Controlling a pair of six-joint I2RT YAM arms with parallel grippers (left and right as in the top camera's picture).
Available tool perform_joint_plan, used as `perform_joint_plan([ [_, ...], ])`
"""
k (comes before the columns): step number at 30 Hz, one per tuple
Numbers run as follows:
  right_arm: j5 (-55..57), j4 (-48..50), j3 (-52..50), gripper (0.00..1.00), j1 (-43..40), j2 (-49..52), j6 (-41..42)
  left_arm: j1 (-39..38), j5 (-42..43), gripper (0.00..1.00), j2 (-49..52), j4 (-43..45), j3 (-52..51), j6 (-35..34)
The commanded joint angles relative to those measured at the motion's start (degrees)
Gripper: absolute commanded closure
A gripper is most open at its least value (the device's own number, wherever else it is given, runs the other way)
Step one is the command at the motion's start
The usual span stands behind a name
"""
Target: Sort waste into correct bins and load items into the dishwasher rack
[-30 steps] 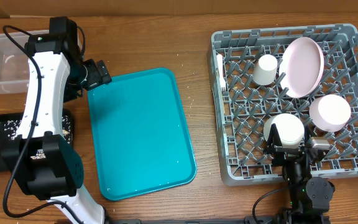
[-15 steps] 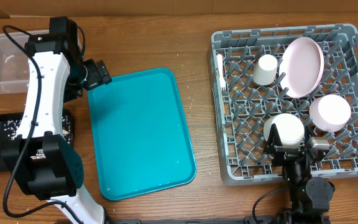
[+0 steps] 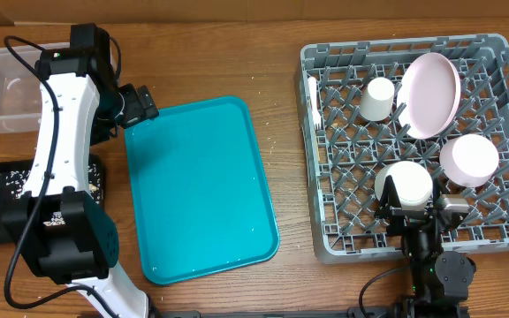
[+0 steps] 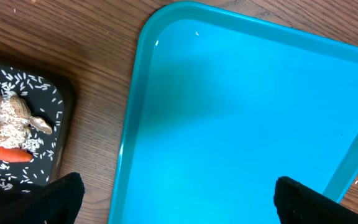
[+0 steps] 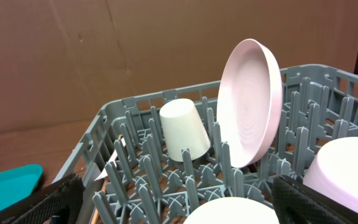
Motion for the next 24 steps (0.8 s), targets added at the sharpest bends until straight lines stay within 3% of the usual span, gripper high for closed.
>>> perform_joint_plan([
  [1,0.5,0.39,-0.59,0.0,0.44,-0.59,-0.37,-0.55,-0.35,0.0,-0.94,-0.11,1.05,-0.81],
  [8,0.5,0.39,-0.59,0.0,0.44,-0.59,-0.37,-3.02,-0.35,0.0,-4.5,-0.09,0.92,-0.81],
  [15,0.5,0.39,-0.59,0.0,0.44,-0.59,-0.37,-6.69,-0.33,0.01,-14.12,-0.04,-1.46,-0.81],
  [24,0.5,0.39,-0.57,0.0,0.44,-0.59,-0.37,-7.26,-0.42,0.0,-26.99,-0.15,-20.33,-0.79],
])
